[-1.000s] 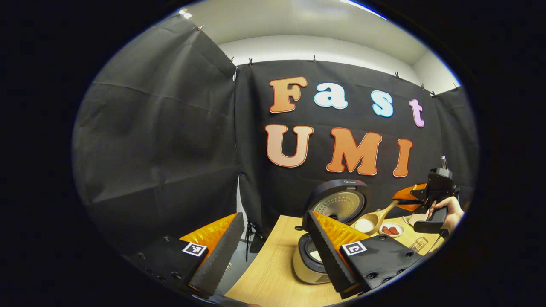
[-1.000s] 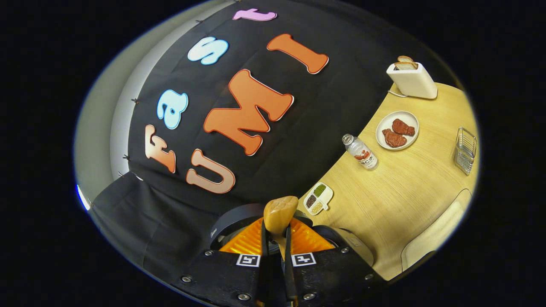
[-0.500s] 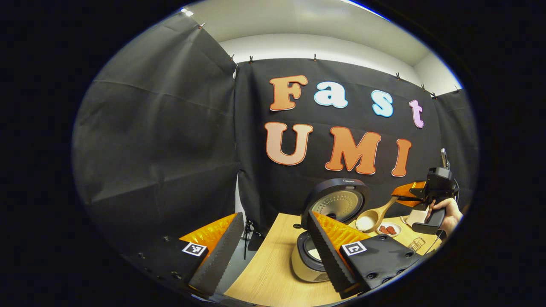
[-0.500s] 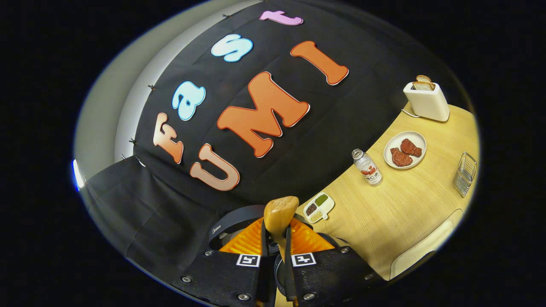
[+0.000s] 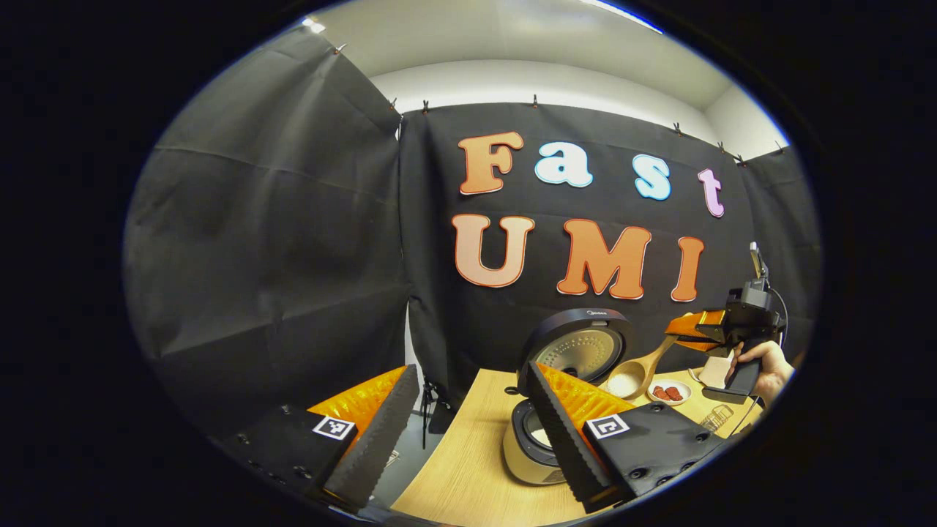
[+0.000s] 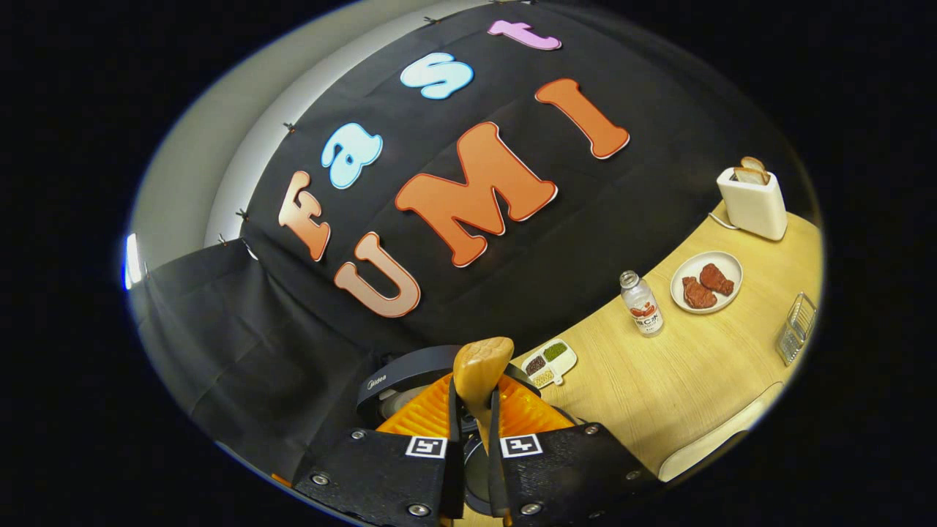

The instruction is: Close the left gripper, press the button to open the rice cooker; take a wooden spoon from the chopstick holder with the right hand, scoop a spoonful of rice and pour it into the rice cooker, then put the wooden spoon back into the chopstick holder.

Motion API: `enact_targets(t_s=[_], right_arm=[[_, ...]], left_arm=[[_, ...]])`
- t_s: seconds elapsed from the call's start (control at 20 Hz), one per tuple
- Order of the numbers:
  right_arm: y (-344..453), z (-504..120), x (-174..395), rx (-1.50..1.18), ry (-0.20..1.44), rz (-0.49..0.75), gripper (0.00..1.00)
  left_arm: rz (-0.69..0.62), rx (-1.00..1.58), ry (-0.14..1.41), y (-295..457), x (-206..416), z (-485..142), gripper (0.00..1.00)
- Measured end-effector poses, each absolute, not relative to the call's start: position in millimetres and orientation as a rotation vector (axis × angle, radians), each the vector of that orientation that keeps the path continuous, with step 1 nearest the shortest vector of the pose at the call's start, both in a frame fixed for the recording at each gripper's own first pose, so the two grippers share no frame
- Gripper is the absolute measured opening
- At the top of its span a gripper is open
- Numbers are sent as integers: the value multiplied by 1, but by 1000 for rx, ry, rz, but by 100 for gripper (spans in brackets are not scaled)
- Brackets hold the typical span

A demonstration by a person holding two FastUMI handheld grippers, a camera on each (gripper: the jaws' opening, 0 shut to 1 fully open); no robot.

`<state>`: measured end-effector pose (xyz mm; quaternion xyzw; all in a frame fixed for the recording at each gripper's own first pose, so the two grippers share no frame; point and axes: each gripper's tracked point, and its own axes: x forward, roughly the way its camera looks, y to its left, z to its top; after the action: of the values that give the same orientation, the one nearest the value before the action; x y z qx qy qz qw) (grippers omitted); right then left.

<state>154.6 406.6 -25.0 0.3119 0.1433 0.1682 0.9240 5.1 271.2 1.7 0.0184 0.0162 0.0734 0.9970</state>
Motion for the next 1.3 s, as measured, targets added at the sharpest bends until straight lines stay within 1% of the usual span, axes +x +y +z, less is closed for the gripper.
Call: enact_targets(t_s=[0.5, 1.3], right_arm=[[417, -12, 150, 493, 231, 383, 12], [455, -7, 129, 174, 134, 506, 12]], left_arm=[[142, 39, 33, 269, 7, 1, 100], [145, 52, 41, 266, 10, -2, 100]])
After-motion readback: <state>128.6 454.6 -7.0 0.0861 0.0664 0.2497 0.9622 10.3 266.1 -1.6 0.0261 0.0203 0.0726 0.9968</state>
